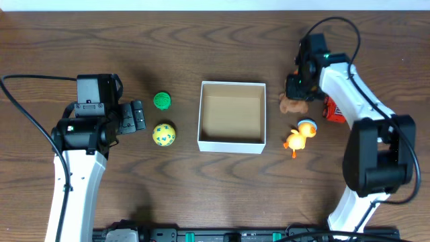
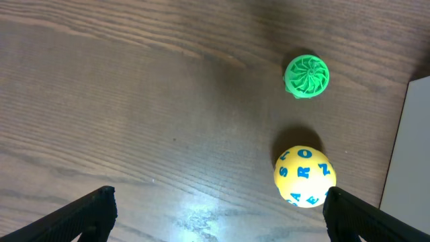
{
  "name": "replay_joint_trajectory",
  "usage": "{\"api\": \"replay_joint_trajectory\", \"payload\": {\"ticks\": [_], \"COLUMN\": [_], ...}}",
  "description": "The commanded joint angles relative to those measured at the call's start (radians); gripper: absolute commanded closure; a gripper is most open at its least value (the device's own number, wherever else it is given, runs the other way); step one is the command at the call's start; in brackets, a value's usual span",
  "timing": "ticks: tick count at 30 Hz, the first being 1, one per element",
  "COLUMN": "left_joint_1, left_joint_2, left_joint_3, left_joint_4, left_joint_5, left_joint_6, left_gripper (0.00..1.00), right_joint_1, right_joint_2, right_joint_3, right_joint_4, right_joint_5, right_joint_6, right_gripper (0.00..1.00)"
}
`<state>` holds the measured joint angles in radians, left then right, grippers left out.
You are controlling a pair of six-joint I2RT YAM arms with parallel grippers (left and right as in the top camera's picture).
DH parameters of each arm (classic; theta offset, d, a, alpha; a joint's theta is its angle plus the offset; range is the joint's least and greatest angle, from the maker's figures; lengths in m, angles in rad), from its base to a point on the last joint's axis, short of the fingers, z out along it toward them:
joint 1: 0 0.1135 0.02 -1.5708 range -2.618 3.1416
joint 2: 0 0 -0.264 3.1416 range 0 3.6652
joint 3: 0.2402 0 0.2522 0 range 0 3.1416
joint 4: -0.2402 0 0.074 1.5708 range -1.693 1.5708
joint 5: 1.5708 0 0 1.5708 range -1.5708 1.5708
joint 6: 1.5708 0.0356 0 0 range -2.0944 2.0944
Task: Pack container
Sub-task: 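Carry the plush toy into the white box and release it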
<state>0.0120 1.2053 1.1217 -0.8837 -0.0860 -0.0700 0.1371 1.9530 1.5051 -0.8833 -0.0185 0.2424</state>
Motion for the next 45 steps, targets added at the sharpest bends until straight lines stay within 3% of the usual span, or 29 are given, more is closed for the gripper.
{"api": "replay_joint_trajectory", "payload": {"ticks": [1,5,7,10,15,17,25,28,30,31,36,45], "left_joint_1": [0.005,0.005,0.005,0.005,0.005,0.005,0.005,0.005,0.005,0.005,0.005,0.005], "left_joint_2": [0.001,0.001,0.001,0.001,0.001,0.001,0.001,0.001,0.001,0.001,0.001,0.001], "left_joint_3": [0.021,0.021,0.021,0.021,0.021,0.021,0.021,0.021,0.021,0.021,0.021,0.021], "left_joint_4": [-0.002,-0.002,-0.002,-0.002,-0.002,-0.002,-0.002,-0.002,-0.002,-0.002,-0.002,-0.002], "left_joint_5": [-0.016,-0.016,-0.016,-0.016,-0.016,-0.016,-0.016,-0.016,-0.016,-0.016,-0.016,-0.016], "left_joint_6": [0.017,0.017,0.017,0.017,0.017,0.017,0.017,0.017,0.017,0.017,0.017,0.017], "left_gripper": [0.02,0.02,0.02,0.02,0.02,0.02,0.02,0.02,0.02,0.02,0.02,0.02], "right_joint_1": [0.046,0.137,0.204,0.32,0.513,0.568,0.627,0.627,0.627,0.626,0.608,0.525], "right_joint_2": [-0.153,-0.255,-0.284,-0.282,-0.203,-0.15,0.007,0.044,0.063,0.064,0.055,-0.139], "right_joint_3": [0.127,0.163,0.163,0.16,0.102,0.084,0.071,0.071,0.071,0.071,0.071,0.072], "right_joint_4": [-0.028,-0.037,-0.037,-0.031,0.016,0.015,0.037,0.058,0.062,0.062,0.091,0.019], "right_joint_5": [-0.033,-0.124,-0.123,-0.09,0.101,0.161,0.212,0.197,0.199,0.203,0.203,0.208], "right_joint_6": [-0.004,0.042,0.097,0.169,0.35,0.423,0.514,0.528,0.527,0.527,0.43,0.376], "right_gripper": [0.96,0.92,0.99,0.98,0.91,0.92,0.91,0.83,0.67,0.53,0.21,0.16]}}
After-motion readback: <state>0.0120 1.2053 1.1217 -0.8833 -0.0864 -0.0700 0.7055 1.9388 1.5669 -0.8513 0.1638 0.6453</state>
